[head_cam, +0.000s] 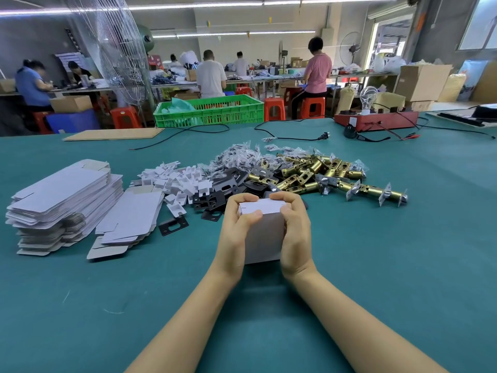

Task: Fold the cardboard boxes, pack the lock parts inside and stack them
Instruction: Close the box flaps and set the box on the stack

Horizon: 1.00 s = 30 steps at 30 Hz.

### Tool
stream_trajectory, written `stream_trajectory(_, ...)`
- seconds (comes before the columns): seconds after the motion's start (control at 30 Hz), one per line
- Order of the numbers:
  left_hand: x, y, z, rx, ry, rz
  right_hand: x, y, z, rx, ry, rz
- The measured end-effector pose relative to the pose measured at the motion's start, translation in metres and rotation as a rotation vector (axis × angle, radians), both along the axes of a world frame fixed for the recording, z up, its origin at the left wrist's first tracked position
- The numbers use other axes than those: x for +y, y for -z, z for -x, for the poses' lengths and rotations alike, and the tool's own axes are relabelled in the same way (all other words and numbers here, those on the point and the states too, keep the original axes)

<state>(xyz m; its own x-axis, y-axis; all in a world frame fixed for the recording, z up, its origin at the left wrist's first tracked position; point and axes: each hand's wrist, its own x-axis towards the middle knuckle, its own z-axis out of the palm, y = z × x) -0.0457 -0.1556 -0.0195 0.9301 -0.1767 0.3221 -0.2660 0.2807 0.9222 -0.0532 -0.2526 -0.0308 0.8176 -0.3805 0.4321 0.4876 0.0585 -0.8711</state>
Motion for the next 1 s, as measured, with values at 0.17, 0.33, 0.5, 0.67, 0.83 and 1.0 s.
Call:
stream_trajectory(0.17,-0.002,0.009,-0.001,-0.146,-0.148,-0.098,0.001,0.004,-0.001,0.004,0.029,0.057)
stream_trajectory(0.33,-0.007,0.012,0.001,-0.163,-0.210,-0.100,0.002,0.005,-0.002,-0.009,0.063,0.114)
stream_trajectory(0.5,-0.008,0.010,-0.001,-0.173,-0.248,-0.116,0.006,0.007,-0.002,-0.021,0.115,0.145)
stream_trajectory(0.67,-0.008,0.010,0.000,-0.189,-0.273,-0.132,0.009,0.007,-0.001,-0.068,0.169,0.172)
stream_trajectory(0.83,-0.007,0.010,-0.002,-0.205,-0.275,-0.108,0.010,0.006,0.000,-0.060,0.210,0.179)
stream_trajectory(1.0,-0.008,0.009,-0.001,-0.236,-0.273,-0.096,0.012,0.003,0.001,-0.050,0.224,0.168)
